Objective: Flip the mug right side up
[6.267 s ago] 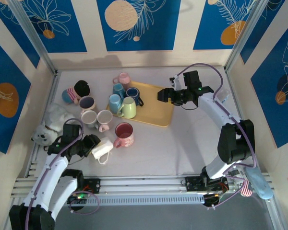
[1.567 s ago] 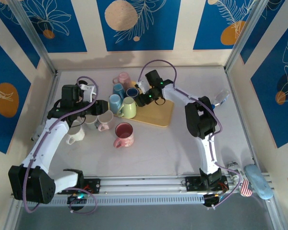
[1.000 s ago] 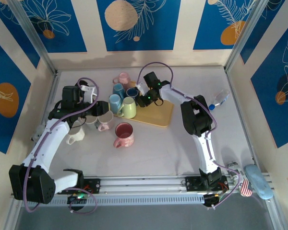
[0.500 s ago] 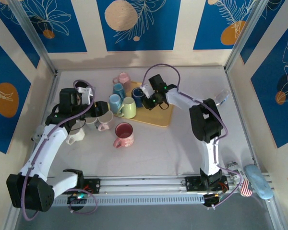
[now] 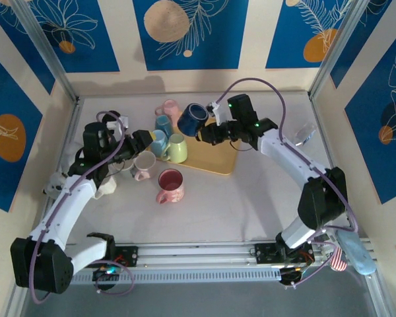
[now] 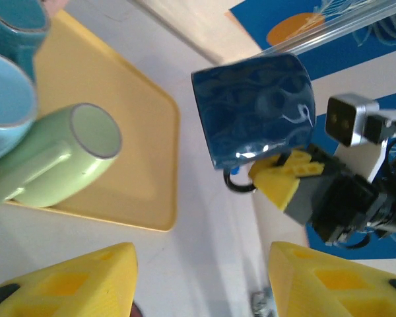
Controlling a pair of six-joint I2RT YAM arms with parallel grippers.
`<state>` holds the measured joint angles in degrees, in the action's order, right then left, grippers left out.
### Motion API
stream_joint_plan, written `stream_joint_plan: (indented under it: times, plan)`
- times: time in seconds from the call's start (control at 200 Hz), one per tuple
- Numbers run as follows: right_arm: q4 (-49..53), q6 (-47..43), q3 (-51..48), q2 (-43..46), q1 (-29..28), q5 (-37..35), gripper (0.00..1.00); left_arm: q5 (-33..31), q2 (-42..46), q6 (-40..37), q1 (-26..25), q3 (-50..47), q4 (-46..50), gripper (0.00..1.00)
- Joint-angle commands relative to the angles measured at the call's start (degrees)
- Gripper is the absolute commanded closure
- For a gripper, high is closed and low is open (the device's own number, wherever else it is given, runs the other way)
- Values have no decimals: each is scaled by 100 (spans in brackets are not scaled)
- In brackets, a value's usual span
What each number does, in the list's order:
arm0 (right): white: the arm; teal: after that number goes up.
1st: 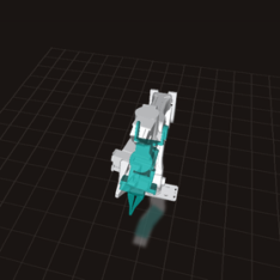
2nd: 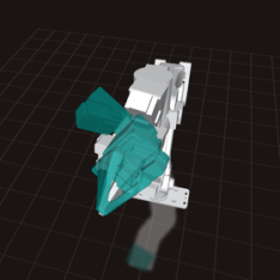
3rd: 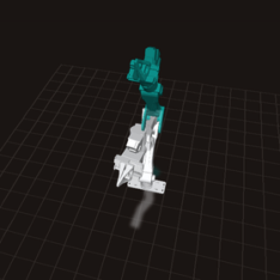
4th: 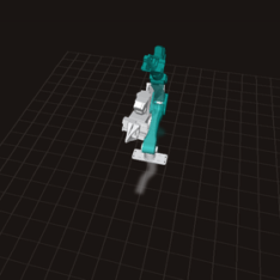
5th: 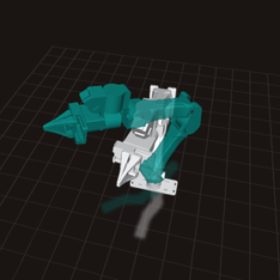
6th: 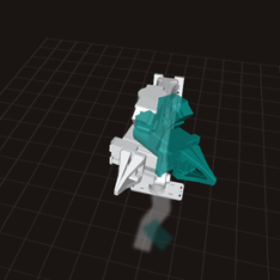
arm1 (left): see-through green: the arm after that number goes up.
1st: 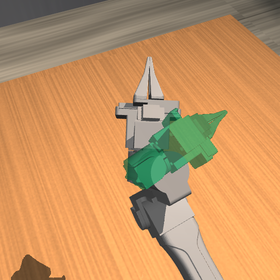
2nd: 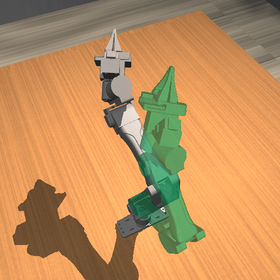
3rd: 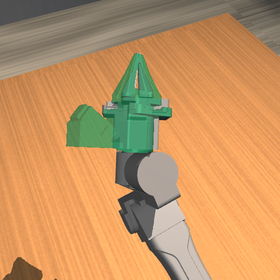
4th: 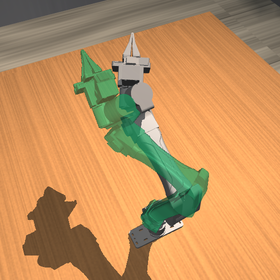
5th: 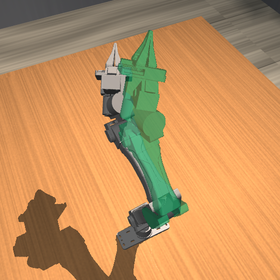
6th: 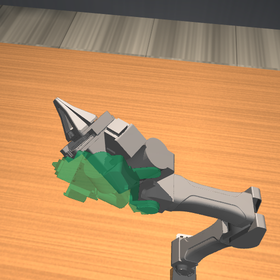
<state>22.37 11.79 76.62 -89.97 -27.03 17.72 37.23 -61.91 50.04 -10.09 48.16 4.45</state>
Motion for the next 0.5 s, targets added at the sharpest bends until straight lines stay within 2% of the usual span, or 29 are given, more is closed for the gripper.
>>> stream_joint_plan:
  times: [0.0, 0.085, 0.205, 0.285, 0.495]
  plan:
    - [-838, 914, -182, 459, 40, 845, 100, -42, 251, 1111, -176, -92, -904, 45]
    - [-870, 1555, -3, 500, 204, 1328, 100, -222, 345, 1478, -204, 124, -745, 44]
    - [-1062, 2249, 130, 562, 285, 1858, 100, -507, 399, 2142, -258, 256, -1326, 43]
    - [-1067, 2473, 195, 551, 301, 2108, 100, -238, 200, 2495, -260, 363, -1643, 42]
    - [-1556, 2919, -75, 708, 338, 2621, 100, 402, -279, 2771, -300, 466, -2190, 40]
